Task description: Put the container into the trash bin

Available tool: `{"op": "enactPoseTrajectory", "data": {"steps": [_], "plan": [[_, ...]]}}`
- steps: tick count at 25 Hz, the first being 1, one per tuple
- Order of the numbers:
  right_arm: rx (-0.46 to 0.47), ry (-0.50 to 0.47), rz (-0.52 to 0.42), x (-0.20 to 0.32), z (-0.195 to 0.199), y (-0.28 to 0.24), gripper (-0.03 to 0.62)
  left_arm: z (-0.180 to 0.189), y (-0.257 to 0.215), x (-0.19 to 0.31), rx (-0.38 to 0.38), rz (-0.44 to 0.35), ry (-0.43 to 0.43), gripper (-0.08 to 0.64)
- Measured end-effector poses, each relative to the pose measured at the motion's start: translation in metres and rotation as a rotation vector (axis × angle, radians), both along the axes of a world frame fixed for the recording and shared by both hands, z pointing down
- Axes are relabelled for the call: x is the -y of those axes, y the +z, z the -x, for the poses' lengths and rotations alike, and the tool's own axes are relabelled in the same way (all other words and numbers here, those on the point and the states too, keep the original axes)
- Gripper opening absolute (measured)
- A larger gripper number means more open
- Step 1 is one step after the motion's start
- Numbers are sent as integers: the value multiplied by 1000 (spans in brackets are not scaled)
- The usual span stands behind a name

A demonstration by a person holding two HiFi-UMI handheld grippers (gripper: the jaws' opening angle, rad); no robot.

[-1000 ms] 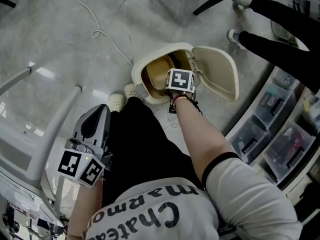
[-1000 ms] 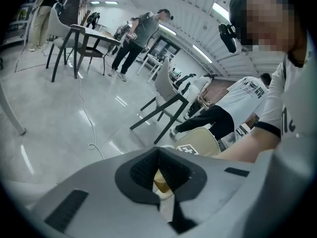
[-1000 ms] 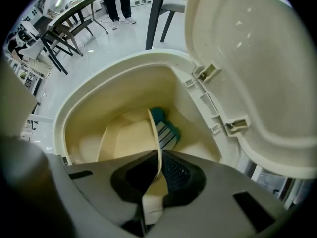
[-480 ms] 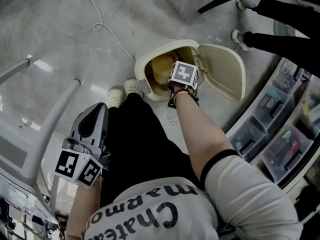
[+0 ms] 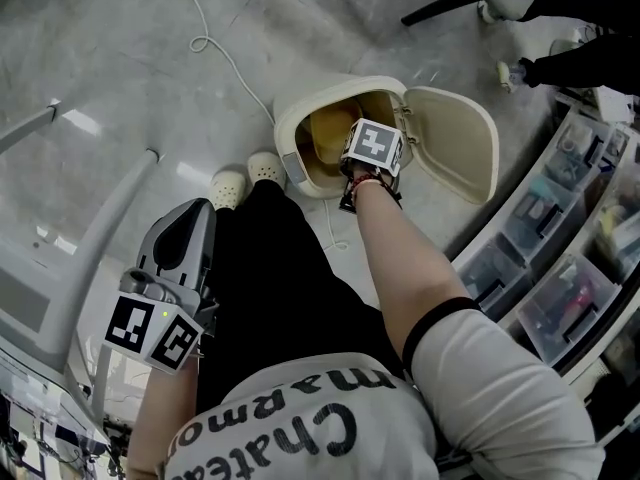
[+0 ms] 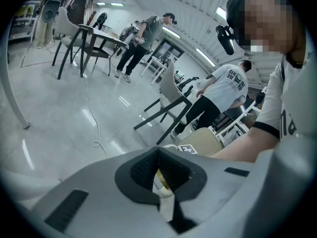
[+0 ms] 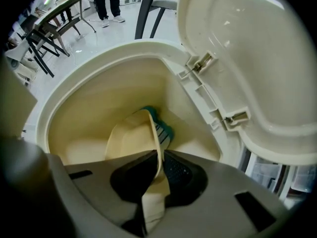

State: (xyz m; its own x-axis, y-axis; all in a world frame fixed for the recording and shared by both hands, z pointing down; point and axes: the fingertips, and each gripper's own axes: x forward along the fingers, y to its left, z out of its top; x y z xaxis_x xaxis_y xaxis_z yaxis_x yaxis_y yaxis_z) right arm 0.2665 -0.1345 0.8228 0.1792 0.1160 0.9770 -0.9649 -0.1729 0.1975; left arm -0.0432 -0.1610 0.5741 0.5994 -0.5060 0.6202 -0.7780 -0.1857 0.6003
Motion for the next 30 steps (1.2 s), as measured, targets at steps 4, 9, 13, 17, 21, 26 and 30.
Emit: {"op": "enactPoseTrajectory", "data": {"steps": [4, 9, 13, 17, 21, 26, 30], "plan": [[-8, 3, -11, 2, 1, -1, 43, 2, 0, -1, -1, 3, 4, 21], [-8, 0, -11, 2, 3, 1, 43, 4, 1, -1, -3, 5, 10, 21], [-10, -6, -10, 1, 5, 2, 44, 7, 3, -1, -4, 7, 9, 21], [-18, -10, -11, 2, 5, 0, 51, 7, 3, -3, -6, 8, 9, 21], [-17, -19, -10, 2, 7, 1, 68, 7, 5, -6, -8, 14, 11, 21], [-16, -11, -2, -2, 8, 0, 74, 7, 2, -3, -15, 6, 12, 21], [-7, -6, -7, -6, 11, -11, 73, 9, -7, -2, -19, -6, 16, 21]]}}
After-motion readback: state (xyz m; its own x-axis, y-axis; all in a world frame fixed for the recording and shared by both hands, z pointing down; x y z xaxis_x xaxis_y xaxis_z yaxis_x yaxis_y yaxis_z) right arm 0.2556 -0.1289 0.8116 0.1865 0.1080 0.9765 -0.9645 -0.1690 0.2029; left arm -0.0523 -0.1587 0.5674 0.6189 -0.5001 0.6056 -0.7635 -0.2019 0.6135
